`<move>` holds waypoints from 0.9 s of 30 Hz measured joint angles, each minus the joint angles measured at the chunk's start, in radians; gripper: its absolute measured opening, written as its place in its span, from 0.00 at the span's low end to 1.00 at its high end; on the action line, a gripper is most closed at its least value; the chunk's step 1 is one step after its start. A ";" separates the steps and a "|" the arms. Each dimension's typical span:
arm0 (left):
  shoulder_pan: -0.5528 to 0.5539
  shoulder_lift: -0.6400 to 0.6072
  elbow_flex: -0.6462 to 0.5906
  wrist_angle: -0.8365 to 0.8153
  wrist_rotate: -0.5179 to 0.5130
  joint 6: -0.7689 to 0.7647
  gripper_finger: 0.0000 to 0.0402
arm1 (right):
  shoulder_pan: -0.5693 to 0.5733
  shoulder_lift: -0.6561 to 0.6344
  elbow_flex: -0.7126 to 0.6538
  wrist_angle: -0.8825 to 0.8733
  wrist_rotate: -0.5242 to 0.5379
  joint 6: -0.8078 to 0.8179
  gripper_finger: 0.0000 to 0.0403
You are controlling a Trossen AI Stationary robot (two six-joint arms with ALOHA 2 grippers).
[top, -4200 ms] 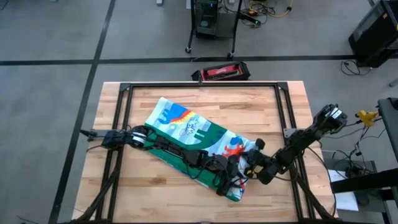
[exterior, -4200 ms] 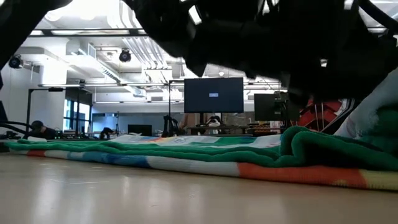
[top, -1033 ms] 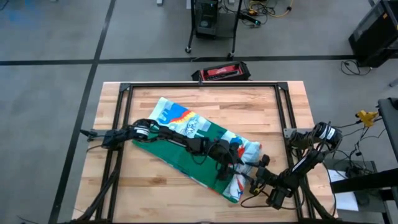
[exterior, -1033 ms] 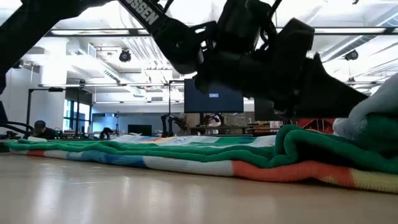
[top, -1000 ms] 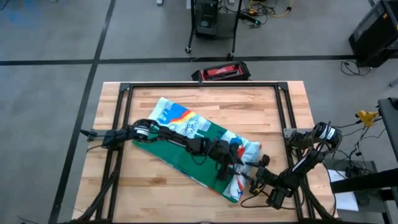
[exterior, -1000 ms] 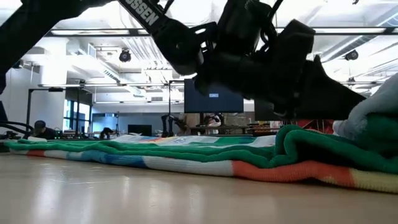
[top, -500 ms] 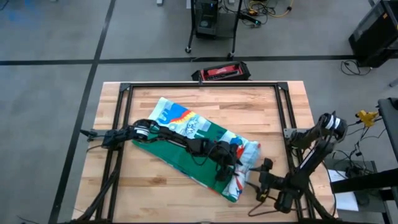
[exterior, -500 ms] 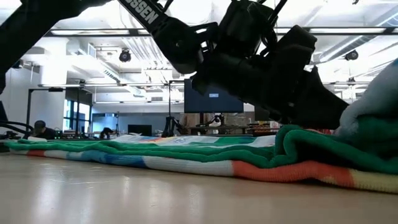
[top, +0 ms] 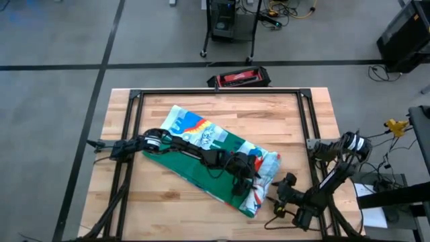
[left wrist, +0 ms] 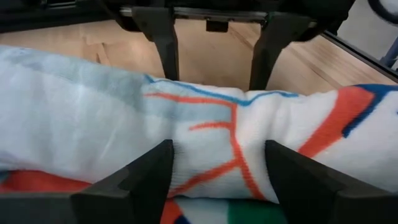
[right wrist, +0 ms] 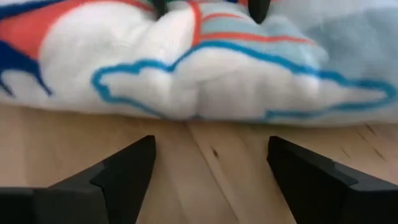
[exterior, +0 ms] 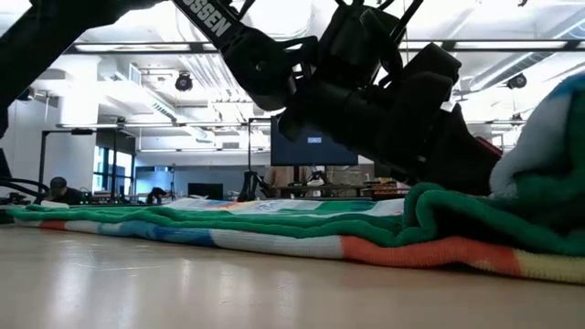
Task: Roll towel
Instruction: Roll the green towel
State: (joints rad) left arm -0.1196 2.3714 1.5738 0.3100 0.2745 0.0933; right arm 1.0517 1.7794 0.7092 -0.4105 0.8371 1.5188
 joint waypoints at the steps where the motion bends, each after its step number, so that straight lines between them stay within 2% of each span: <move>1: 0.000 0.000 -0.001 0.000 0.000 0.000 0.60 | -0.008 0.000 0.003 0.000 -0.001 -0.004 0.76; 13: 0.002 -0.002 -0.037 0.005 0.001 0.002 0.55 | -0.084 -0.151 0.022 -0.020 0.008 -0.231 0.73; 19: 0.002 0.000 -0.038 0.008 -0.001 0.002 0.55 | -0.062 -0.181 0.018 -0.087 -0.032 -0.157 0.73; 24: 0.002 0.000 -0.038 0.014 -0.003 0.002 0.56 | -0.043 -0.120 0.016 -0.063 -0.151 -0.089 0.76; 27: 0.002 0.001 -0.038 0.018 -0.004 0.002 0.56 | -0.045 -0.079 0.016 -0.012 -0.146 -0.079 0.78</move>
State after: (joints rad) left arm -0.1177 2.3722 1.5353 0.3280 0.2701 0.0956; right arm 1.0069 1.7006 0.7249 -0.4225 0.6907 1.4394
